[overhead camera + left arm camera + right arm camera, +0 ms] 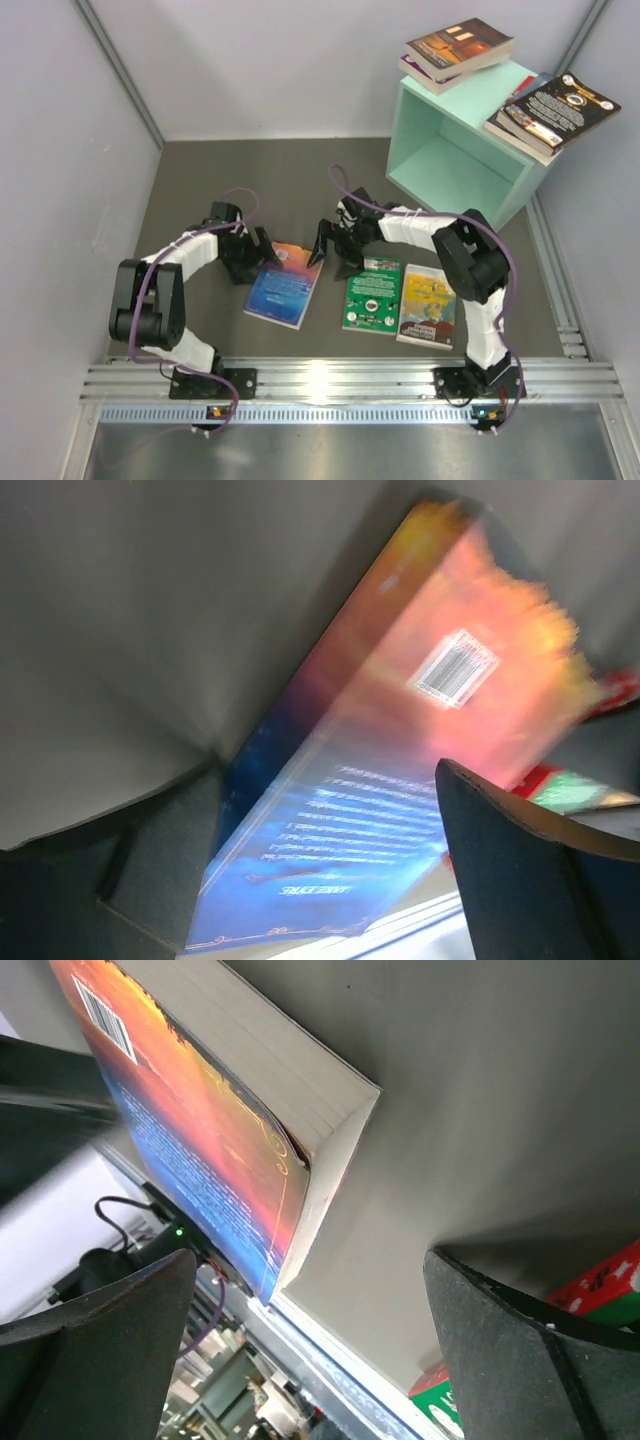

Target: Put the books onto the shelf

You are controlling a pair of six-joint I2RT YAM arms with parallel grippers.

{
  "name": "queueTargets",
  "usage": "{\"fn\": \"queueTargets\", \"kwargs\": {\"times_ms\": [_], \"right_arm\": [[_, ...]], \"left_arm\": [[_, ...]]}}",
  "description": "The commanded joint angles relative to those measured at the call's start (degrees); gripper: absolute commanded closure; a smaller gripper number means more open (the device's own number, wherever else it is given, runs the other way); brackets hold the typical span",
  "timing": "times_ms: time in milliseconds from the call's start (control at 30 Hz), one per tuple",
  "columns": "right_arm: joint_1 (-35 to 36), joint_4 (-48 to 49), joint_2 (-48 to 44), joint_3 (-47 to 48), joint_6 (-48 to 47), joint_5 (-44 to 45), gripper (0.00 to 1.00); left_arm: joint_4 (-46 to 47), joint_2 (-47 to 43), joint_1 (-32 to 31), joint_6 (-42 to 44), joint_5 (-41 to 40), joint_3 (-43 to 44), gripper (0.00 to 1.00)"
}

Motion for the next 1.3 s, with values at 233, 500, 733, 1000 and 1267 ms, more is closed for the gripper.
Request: {"fn": "queueTargets", "kwargs": {"times_ms": [233,500,733,1000,1267], "right_arm": [[7.31,27.16,9.59,2.01,15.42,-4.54,0.15],[7.15,15.21,4.06,1.78,7.34,-0.24,0.79],[1.72,4.22,-5.94,-2.61,-0.83,4.68,0.91],[-4.54,3.68,-14.22,-2.18,1.53,-1.63,1.00],[-8.23,27.10,-18.09,-4.63,21.88,-11.30,1.00]], "left_arm": [[13.93,1.56,-16.01,-12.57,9.92,-6.70,0.10],[9.27,1.73,-14.53,-9.68,7.37,-1.42,0.09],[5.76,-1.51,-8.90,-7.14,7.89,-0.81,0.09],[19.49,-6.09,-5.82,-8.70,18.75,-2.82,0.02],[45.13,-5.48,-5.73,-22.78,31.44,-9.42,0.02]]}}
